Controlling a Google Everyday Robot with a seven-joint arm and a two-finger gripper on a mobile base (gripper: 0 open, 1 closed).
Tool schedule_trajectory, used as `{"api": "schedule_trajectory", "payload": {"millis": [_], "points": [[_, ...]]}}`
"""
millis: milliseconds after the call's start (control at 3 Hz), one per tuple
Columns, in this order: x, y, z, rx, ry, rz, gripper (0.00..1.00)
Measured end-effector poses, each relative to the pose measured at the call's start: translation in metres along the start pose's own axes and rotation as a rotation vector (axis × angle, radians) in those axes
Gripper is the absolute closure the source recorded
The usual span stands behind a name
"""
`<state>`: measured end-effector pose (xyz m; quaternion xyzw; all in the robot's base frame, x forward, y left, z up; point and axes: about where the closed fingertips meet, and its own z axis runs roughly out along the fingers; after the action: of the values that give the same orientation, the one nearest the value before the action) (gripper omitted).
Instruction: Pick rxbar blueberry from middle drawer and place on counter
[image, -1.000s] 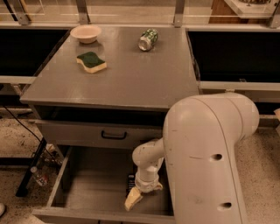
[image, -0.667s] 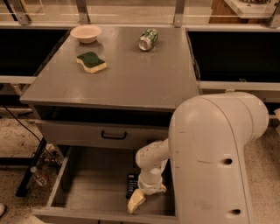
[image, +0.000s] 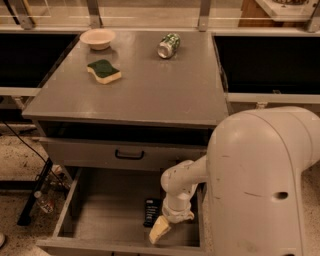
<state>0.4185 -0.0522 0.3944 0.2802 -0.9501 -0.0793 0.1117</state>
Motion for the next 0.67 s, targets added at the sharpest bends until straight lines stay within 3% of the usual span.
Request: {"api": "schedule_trajectory", "payload": {"millis": [667], "points": [[0.021, -0.012, -0.020, 0.010, -0.043, 0.036, 0.00]]}}
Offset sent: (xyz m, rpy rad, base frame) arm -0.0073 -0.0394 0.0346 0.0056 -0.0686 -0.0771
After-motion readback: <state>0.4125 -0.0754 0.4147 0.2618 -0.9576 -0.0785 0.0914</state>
